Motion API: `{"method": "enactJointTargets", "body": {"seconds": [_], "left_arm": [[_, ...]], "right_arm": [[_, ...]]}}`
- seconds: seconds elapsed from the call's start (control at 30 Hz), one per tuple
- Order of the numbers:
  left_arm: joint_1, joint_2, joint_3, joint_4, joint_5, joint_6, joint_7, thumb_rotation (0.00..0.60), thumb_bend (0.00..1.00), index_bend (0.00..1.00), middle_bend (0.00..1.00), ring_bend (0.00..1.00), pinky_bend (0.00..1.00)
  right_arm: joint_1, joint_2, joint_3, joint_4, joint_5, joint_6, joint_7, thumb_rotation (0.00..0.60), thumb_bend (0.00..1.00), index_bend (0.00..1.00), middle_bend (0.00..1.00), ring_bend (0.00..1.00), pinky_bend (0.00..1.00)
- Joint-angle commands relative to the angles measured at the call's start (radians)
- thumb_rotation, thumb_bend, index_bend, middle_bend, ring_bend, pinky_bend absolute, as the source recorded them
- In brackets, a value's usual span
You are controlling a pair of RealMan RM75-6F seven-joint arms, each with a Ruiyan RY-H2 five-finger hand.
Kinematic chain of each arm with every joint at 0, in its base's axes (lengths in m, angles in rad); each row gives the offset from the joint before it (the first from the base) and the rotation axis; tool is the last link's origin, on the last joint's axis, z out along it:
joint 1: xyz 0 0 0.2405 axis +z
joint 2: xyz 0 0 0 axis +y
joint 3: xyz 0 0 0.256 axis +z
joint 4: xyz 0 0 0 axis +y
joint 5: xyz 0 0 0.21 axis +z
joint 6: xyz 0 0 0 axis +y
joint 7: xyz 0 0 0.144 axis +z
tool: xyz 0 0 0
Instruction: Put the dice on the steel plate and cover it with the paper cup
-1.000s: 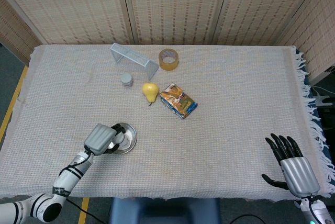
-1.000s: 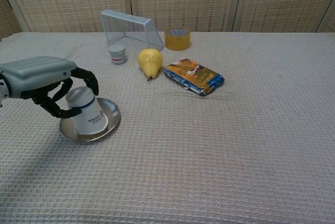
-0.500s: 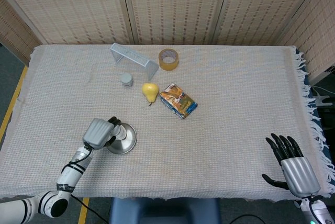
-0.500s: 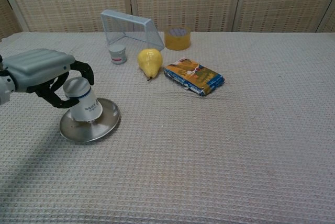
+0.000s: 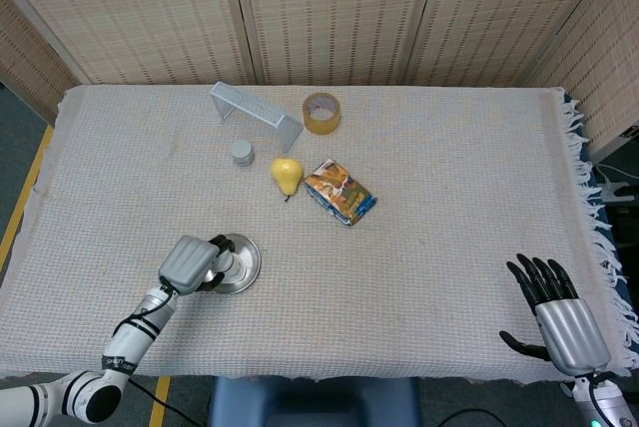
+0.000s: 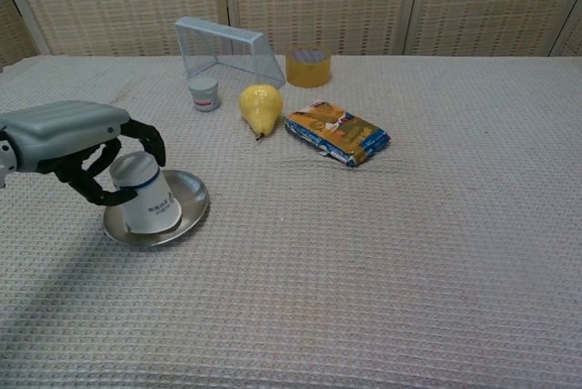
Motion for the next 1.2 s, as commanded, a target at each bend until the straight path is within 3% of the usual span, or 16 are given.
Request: {"method": "enactJointTargets", "body": {"seconds": [0.03,0.17,0.57,0.97,1.2], "left_arm": [[-0.001,0.021,0.007,-0.016,0.018,-0.013,-0.028,0.6,0.51,0.5,0.71,0.7,0.89],[-0.003,0.023,0.003,-0.006,0.015,-0.016,-0.047,0.6,0.51,0.5,0.71,0.7,0.89],[0.0,-0.056,-0.005,0.105,0.005,0.061,0.053,0.6,0.51,0.5,0.72,0.7,0.89],[-0.011,0.027,0.02,-0.017,0.021,-0.04,-0.064,0.6,0.52,0.5,0.72,0.7,0.89],[0.001,-0.046,0.005,0.103,0.035,0.072,0.054,0.6,0.52,0.51,0.72,0.7,0.89]], "right_arm": [[0.0,0.0,0.0,0.0,0.0,0.0,0.0,0.474,0.08,0.0,0.0,0.0,0.0],[-0.001,0.0,-0.001,-0.001,-0.001,0.002,-0.001,0.474,0.08,0.0,0.0,0.0,0.0],[-0.003,0.001,-0.002,-0.002,-0.005,0.005,-0.001,0.474,0.08,0.0,0.0,0.0,0.0],[-0.002,0.001,-0.001,-0.002,-0.002,0.003,0.001,0.476,0.08,0.0,0.0,0.0,0.0],[-0.003,0.002,-0.001,-0.002,-0.003,0.005,0.0,0.474,0.08,0.0,0.0,0.0,0.0]]}}
